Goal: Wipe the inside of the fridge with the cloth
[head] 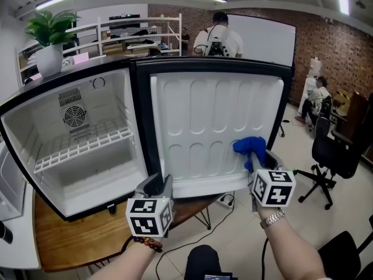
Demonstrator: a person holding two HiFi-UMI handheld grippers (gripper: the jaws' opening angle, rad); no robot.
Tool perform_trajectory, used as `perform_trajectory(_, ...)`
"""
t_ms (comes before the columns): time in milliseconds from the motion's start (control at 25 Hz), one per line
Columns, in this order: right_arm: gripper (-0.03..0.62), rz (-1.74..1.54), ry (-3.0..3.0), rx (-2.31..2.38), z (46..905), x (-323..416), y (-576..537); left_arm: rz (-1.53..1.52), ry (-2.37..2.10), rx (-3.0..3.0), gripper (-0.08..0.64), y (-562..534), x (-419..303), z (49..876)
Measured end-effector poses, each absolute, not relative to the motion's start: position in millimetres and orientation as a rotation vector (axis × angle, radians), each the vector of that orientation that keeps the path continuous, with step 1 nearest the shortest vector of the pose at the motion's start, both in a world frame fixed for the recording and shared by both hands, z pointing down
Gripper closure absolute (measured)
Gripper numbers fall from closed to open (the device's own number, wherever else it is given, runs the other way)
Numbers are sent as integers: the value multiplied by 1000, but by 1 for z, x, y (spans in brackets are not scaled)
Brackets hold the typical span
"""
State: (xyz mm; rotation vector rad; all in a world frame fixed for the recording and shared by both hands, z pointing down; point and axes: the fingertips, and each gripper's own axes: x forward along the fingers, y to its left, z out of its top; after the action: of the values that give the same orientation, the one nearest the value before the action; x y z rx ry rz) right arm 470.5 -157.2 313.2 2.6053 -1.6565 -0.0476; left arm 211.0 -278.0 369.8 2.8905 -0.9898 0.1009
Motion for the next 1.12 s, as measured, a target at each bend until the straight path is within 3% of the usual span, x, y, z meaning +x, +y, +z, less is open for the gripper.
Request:
perform_trajectory(280, 492, -59, -1698, 2594, 313, 461, -152, 94, -976, 2879, 451, -277, 212, 370)
perform_trajectory(760, 492, -56, -2055, 2273, 339, 315, -206, 62, -893, 2943, 420, -260, 207, 359)
perform_trajectory(1120, 492, 28, -2142, 2148, 366, 261, -250, -11, -909, 2942, 416, -255, 171, 350)
